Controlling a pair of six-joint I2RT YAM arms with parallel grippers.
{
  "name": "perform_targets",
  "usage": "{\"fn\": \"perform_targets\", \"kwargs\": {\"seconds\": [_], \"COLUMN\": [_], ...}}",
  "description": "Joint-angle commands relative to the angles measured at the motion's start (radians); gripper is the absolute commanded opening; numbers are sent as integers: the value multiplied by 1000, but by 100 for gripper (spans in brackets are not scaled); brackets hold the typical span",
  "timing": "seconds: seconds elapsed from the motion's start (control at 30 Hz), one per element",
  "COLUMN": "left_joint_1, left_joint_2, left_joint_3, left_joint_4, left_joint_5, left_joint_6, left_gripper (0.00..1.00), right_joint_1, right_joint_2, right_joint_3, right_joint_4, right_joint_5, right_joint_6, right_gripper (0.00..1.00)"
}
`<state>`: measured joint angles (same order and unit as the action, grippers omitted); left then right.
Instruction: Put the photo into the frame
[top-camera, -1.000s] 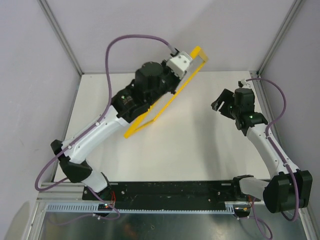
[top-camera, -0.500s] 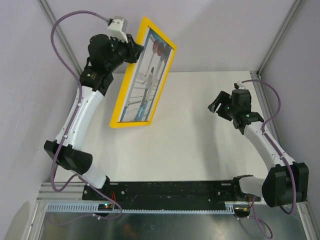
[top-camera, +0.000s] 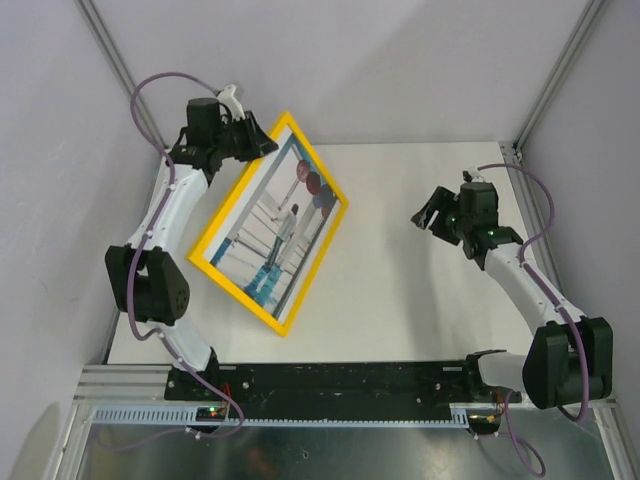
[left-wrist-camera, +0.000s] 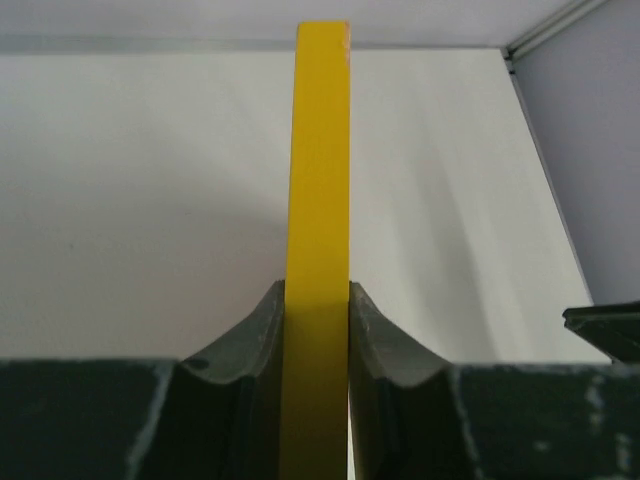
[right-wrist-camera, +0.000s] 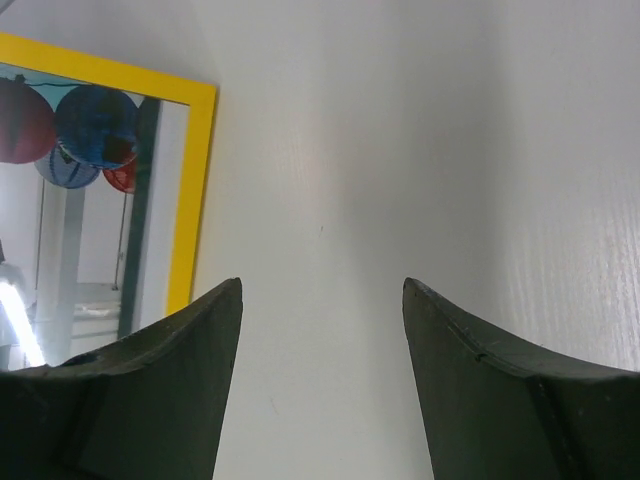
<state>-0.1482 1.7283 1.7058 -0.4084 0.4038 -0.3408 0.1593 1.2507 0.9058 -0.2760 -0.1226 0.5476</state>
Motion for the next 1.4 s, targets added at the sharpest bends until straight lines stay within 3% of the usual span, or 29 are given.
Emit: {"fn": "perform_targets", "kwargs": {"seconds": [0.0,0.3,0.77,1.23,1.37], "left_joint_1": [12,22,28,29,28], "left_joint_2": [-42,-106,-162,-40,-5], "left_joint_3": [-57,-291,-760,-879,-889], "left_joint_4": [94,236,722,905,926], "left_joint_5": [58,-22,-39,12,15], "left_joint_6": [-44,-131,-300,-372,-372], "left_gripper": [0,0,0,0,5], "right_joint_1": [-3,-3,-5,-12,-15], "right_joint_2": [11,7,20,41,46], "right_joint_3": [-15,-56,-116,-165,-174], "right_joint_4": [52,70,112,149,161], "right_joint_5": [-26,-41,-57,-72,-85], "right_joint_6": [6,5,1,1,3], "right_gripper": [69,69,70,71,72]}}
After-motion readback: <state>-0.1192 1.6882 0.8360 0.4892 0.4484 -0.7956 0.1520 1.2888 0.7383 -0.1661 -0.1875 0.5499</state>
